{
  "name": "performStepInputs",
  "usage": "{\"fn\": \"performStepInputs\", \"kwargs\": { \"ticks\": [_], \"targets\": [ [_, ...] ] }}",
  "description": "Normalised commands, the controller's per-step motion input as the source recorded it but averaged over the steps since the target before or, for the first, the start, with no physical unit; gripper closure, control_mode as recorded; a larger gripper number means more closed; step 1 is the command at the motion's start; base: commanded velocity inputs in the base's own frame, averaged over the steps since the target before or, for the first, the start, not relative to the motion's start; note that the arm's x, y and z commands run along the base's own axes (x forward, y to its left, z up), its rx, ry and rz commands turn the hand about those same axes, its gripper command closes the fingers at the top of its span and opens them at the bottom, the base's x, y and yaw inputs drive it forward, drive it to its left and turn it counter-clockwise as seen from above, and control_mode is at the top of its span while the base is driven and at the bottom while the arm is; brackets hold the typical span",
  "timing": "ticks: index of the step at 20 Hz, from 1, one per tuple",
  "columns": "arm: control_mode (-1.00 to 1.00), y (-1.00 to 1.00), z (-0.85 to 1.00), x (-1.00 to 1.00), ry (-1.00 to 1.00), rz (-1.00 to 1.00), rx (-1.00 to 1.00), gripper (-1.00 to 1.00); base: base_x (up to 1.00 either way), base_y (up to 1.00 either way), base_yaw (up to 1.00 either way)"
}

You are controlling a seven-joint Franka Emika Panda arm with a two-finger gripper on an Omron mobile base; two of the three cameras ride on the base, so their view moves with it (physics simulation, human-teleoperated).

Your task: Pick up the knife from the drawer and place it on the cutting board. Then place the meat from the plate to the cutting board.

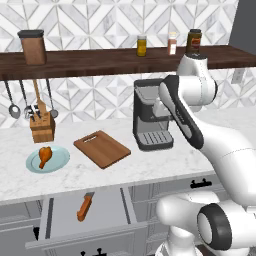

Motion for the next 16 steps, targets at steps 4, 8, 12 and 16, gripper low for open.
{"fn": "performStepInputs", "kwargs": {
  "ticks": [4,8,12,16],
  "targets": [
    [-1.0,0.0,0.0,-0.08,0.0,0.0,0.0,-1.0,0.0,0.0,0.0],
    [-1.0,0.0,0.0,-0.34,-0.02,0.0,0.0,-1.0,0.0,0.0,0.0],
    [-1.0,0.03,-0.02,-0.75,0.0,0.0,0.0,-1.0,0.0,0.0,0.0],
    [-1.0,0.12,-0.06,-0.91,-0.02,0.03,0.0,-1.0,0.0,0.0,0.0]
  ]
}}
